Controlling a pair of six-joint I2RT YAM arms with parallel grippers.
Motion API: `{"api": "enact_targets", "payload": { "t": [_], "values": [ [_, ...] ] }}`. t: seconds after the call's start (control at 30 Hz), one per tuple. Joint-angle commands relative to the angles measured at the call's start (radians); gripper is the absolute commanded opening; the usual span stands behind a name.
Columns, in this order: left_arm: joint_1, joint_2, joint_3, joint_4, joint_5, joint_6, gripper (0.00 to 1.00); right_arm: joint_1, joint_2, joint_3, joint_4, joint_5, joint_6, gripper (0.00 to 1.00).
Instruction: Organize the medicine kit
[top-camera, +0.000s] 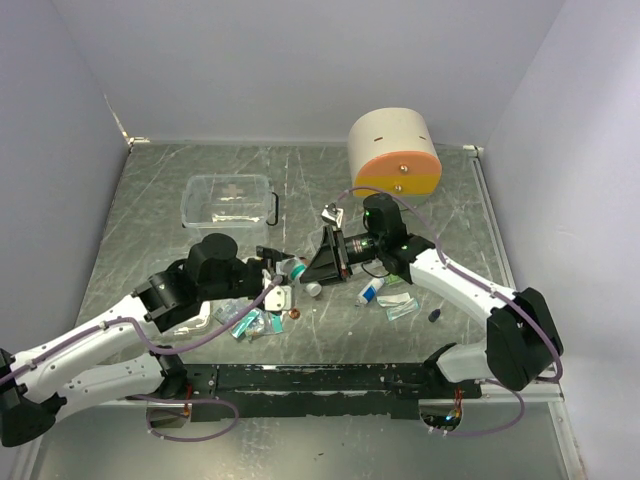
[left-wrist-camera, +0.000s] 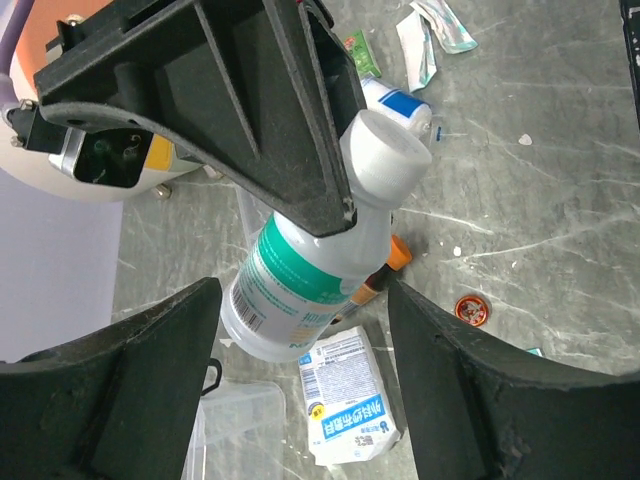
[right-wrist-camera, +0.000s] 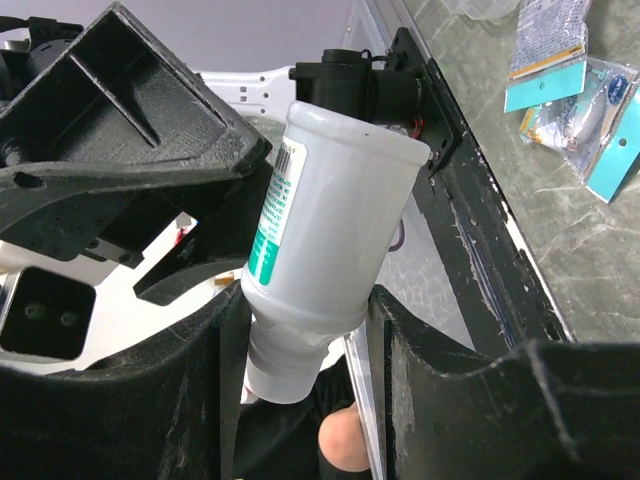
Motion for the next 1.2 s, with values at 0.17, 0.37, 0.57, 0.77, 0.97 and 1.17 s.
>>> {"api": "enact_targets", "payload": {
  "t": [0.17, 0.37, 0.57, 0.77, 0.97, 1.17],
  "values": [
    [-0.025, 0.055, 0.034, -0.009, 0.043, 0.024, 0.76, -0.005, 0.033, -0.028, 0.15, -0.083, 0.102, 0.34],
    [-0.052, 0.077, 0.017, 0.005, -0.042, 0.039, 0.73, -0.005, 0.048, -0.031, 0.141, -0.091, 0.102, 0.35],
    [-0.064, 0.08, 0.002, 0.004, -0.075, 0.051, 0.65, -0.005, 0.051, -0.032, 0.155, -0.098, 0.129, 0.36],
    [-0.074, 0.08, -0.003, -0.005, -0.098, 0.06, 0.72, -0.005, 0.054, -0.048, 0.193, -0.105, 0.181, 0.37],
    [-0.082, 0.089, 0.0, -0.006, -0.106, 0.068, 0.64, -0.005, 0.058, -0.053, 0.202, -0.104, 0.203, 0.36],
    [-0.081, 0.059, -0.026, 0.04, -0.143, 0.05, 0.37, -0.005, 0.049, -0.057, 0.221, -0.084, 0.227, 0.39]
  ]
}}
